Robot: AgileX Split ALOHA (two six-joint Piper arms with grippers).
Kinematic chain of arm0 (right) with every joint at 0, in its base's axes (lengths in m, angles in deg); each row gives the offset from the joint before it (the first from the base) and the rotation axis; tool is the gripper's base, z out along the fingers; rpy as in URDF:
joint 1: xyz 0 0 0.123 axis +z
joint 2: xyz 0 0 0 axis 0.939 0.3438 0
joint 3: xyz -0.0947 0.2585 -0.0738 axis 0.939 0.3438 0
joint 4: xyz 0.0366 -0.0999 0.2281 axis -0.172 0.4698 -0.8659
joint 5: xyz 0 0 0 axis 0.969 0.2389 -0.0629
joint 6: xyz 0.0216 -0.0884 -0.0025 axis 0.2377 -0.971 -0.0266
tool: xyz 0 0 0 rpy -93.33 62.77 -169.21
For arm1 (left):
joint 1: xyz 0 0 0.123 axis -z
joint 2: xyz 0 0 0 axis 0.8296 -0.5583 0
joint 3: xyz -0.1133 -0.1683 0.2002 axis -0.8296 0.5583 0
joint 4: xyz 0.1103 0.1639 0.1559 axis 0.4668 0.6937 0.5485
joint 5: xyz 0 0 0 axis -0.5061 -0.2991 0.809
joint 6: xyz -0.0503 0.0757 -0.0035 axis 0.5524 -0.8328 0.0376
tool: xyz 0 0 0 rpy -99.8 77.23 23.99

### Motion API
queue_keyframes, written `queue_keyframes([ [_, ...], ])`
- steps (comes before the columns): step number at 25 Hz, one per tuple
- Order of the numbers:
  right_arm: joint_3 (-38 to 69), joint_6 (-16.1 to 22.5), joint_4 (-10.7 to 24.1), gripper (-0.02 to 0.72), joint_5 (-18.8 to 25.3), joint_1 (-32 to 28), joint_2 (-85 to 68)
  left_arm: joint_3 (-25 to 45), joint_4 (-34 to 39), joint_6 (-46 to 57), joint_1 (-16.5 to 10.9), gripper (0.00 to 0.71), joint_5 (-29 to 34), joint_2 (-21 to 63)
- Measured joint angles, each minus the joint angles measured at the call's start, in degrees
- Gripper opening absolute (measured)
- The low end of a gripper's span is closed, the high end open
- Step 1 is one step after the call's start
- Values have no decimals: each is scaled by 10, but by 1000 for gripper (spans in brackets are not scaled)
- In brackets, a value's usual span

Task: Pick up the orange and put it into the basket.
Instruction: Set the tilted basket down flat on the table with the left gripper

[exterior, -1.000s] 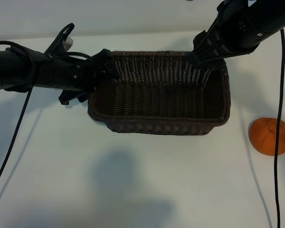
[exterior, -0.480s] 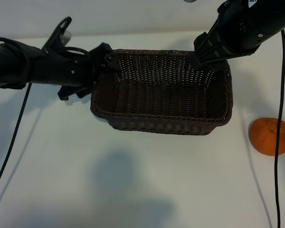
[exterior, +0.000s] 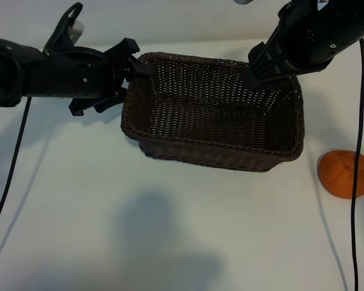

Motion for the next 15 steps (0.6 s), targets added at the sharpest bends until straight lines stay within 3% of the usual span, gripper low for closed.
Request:
queue_keyframes([
  [8, 0, 0, 0, 595, 5, 0, 0, 0, 13, 3, 0, 612, 43, 6],
  [15, 0, 0, 0, 595, 8, 0, 0, 0, 86, 54, 0, 607, 48, 6],
])
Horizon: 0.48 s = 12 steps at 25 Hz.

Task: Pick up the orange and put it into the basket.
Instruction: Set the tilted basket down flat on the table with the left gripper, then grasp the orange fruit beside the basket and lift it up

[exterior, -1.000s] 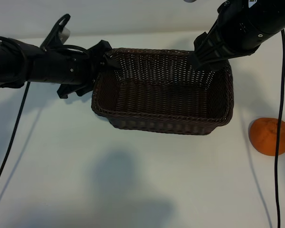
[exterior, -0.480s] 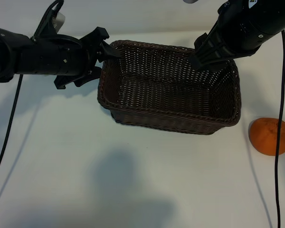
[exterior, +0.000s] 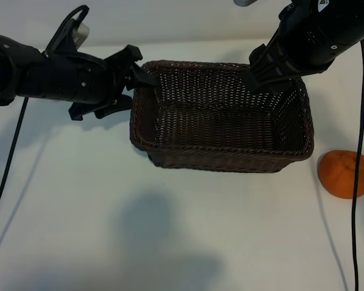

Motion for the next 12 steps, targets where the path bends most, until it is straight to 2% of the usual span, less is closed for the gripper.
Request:
queue_keyframes([
  [6, 0, 0, 0, 595, 1, 0, 0, 0, 93, 84, 0, 599, 13, 0],
  [12, 0, 0, 0, 595, 1, 0, 0, 0, 108, 98, 0, 598, 33, 1],
])
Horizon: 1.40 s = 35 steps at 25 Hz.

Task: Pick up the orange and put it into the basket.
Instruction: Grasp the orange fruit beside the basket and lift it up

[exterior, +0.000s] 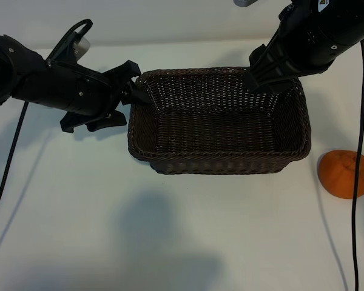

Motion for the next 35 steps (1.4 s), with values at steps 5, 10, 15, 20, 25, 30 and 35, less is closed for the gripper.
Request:
queue_keyframes([
  [5, 0, 0, -1, 595, 1, 0, 0, 0, 15, 2, 0, 596, 3, 27],
  [10, 0, 0, -3, 595, 3, 0, 0, 0, 61, 29, 0, 596, 9, 66],
  [15, 0, 1, -3, 595, 7, 0, 0, 0, 129, 68, 0, 596, 28, 104],
  [20, 0, 1, -3, 595, 12, 0, 0, 0, 159, 70, 0, 596, 56, 153],
  [25, 0, 1, -4, 595, 10, 0, 0, 0, 193, 44, 0, 596, 88, 217],
  [30, 0, 1, 1, 595, 17, 0, 0, 0, 231, 34, 0, 596, 116, 272],
  [35, 0, 6, 57, 595, 63, 0, 0, 0, 259, 33, 0, 596, 138, 310],
])
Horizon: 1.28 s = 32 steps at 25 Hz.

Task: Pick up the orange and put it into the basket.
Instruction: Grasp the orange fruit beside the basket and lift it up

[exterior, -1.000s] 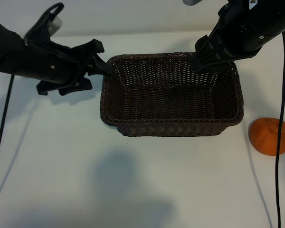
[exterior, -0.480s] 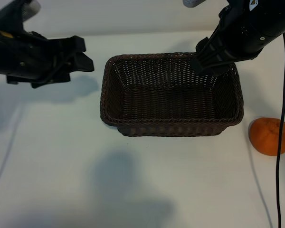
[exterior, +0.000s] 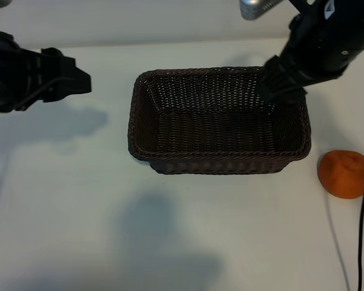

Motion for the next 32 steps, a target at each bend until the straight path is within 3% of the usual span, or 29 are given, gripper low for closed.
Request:
queue_keyframes([
  [4, 0, 24, 45, 595, 23, 0, -7, 0, 28, 0, 0, 596, 14, 18],
  [13, 0, 47, 81, 595, 38, 0, -101, 1, 68, 1, 0, 592, 56, 41],
  [21, 38, 96, 149, 595, 49, -5, -122, 1, 71, 1, 0, 592, 56, 60],
  [26, 137, 109, 132, 595, 9, -56, -122, 1, 71, 1, 0, 592, 56, 61],
  [32, 229, 79, 61, 595, -58, -127, -122, 1, 70, 1, 0, 591, 40, 61],
])
